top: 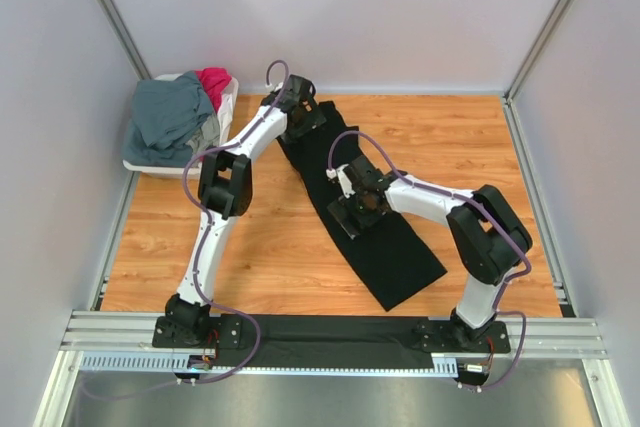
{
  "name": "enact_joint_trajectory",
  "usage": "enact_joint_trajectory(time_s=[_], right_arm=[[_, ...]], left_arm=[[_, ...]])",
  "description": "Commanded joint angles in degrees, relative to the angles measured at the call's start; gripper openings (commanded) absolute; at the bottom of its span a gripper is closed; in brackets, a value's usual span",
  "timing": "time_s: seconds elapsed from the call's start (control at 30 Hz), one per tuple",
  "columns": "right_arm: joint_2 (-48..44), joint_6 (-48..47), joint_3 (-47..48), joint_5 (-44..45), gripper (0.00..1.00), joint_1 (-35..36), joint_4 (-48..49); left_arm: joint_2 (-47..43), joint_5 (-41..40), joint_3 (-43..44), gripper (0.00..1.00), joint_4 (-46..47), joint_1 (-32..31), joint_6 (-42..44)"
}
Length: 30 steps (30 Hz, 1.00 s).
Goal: Fold and stack the t-shirts
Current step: Fold the tshirt
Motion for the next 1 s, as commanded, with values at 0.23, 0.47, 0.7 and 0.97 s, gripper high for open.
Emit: enact_joint_trajectory(time_s=[0.23,0.47,0.7,0.97], right_arm=[[6.9,22.9,8.5,0.5,1.0,3.9,-3.1],[9.1,26.1,10.6,2.2,1.0,6.8,-3.6],[9.1,33.3,11.4,-1.0,1.0,7.0,0.8],[9.0,37.0,13.3,-1.6,1.0,6.4,-4.2]], left_arm=[[7.7,6.6,5.7,0.98,4.6,-1.3,-5.2],[10.4,7.2,6.8,0.99,6.2,-2.8,-6.7],[11.9,7.0,8.7,0.99,8.9,-2.8,-8.3],[14.1,7.2,11.5,0.99,10.5,-2.5,-8.5]])
